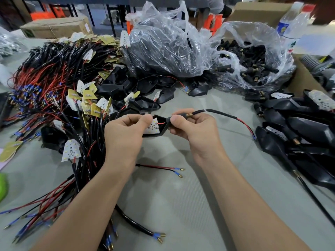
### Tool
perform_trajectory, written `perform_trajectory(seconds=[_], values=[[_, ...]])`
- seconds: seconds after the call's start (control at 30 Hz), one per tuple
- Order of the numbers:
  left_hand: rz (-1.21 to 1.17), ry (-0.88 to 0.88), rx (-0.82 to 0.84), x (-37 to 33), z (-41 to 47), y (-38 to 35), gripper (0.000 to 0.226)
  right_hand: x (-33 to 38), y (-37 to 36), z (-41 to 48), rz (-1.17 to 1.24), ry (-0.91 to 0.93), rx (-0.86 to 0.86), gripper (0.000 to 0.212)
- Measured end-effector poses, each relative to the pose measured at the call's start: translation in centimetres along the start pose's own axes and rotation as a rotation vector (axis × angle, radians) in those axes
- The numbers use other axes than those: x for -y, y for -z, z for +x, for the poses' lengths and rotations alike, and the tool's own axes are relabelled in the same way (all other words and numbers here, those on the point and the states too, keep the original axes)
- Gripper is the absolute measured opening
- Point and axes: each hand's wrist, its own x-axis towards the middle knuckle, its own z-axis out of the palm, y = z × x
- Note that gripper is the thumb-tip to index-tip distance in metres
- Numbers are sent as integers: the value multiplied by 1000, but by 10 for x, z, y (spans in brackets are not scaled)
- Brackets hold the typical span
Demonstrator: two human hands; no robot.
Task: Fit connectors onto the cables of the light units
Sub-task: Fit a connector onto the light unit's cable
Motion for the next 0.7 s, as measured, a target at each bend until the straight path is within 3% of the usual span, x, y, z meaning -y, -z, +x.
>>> perform_trajectory(seconds=[0.07, 0.13, 0.2, 0.27, 0.43, 0.6, 0.7], values=[[-20, -70, -3, -1, -1, -1, 14, 0, -1, 0, 81, -34, -16, 16], [-58, 5, 74, -1, 1, -1, 5, 0, -2, 0, 137, -53, -17, 12], [-65, 82, 149, -4, -2, -4, 31, -1, -4, -2, 149, -77, -12, 10], [-47, 58, 151, -4, -5, -6, 40, -2, -7, -4, 97, -87, 3, 13], [-43, -17, 112, -1, -3, -2, 27, -2, -10, -8, -30, -98, 79, 11], [-343, 155, 350, -10, -1, -1, 23, 3, -9, -2, -127, 55, -14, 9], [-344, 164, 368, -11, 3, 3, 17, 9, -6, -3, -285, 99, -18, 18]])
